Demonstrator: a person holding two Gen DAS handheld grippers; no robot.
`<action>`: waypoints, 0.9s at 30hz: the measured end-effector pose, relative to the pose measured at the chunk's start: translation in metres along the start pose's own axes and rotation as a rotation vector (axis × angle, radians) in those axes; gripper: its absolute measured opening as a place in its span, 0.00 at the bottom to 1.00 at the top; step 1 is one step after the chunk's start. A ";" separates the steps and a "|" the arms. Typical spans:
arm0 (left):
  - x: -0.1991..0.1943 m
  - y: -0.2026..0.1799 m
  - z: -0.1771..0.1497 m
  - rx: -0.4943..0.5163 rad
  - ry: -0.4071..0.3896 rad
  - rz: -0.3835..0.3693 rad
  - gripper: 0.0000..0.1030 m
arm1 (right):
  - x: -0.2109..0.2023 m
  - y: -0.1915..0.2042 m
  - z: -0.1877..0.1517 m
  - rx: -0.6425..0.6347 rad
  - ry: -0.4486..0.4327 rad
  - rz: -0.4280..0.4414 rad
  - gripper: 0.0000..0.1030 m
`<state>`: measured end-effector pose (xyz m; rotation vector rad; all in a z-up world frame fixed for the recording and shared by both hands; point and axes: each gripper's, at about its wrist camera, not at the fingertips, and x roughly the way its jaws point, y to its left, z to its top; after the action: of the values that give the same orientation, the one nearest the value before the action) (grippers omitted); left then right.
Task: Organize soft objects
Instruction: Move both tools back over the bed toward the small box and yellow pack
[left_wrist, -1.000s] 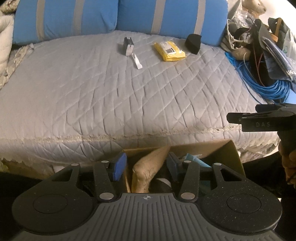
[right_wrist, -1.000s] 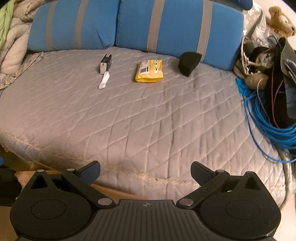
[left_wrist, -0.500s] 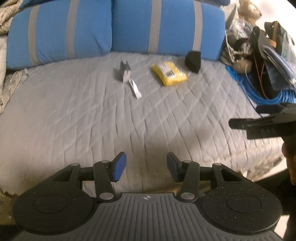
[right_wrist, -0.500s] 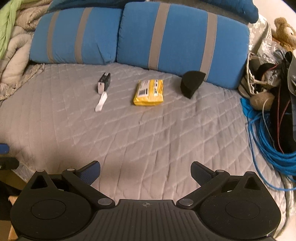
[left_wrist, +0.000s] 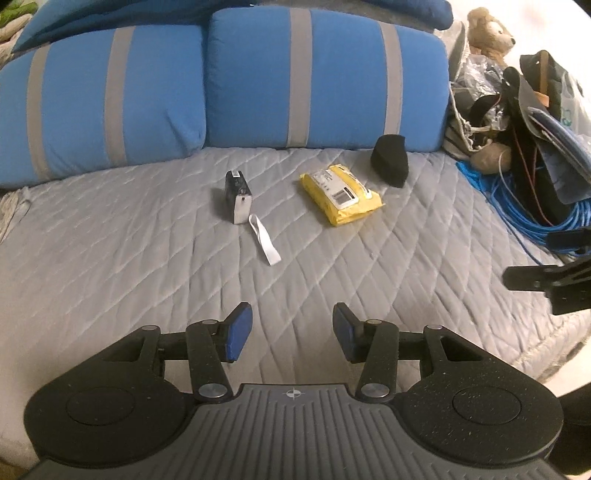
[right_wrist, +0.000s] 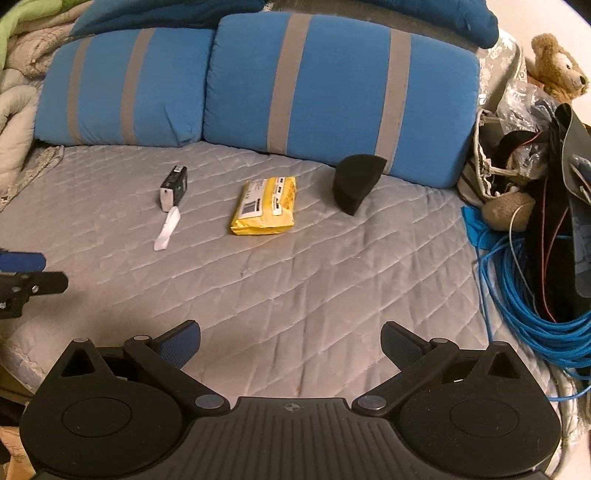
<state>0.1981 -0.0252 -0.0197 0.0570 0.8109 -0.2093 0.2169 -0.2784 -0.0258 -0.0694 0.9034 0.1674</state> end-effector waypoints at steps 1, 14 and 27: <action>0.005 0.000 0.001 0.003 0.001 0.004 0.46 | 0.002 -0.001 0.001 0.000 0.003 -0.003 1.00; 0.044 -0.001 0.025 0.036 0.013 0.002 0.46 | 0.032 0.005 0.018 -0.048 0.033 -0.008 1.00; 0.089 0.008 0.044 -0.007 0.057 0.028 0.45 | 0.048 0.007 0.029 -0.032 0.057 0.013 1.00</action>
<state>0.2908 -0.0380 -0.0542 0.0681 0.8668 -0.1788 0.2670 -0.2619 -0.0453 -0.0983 0.9586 0.1927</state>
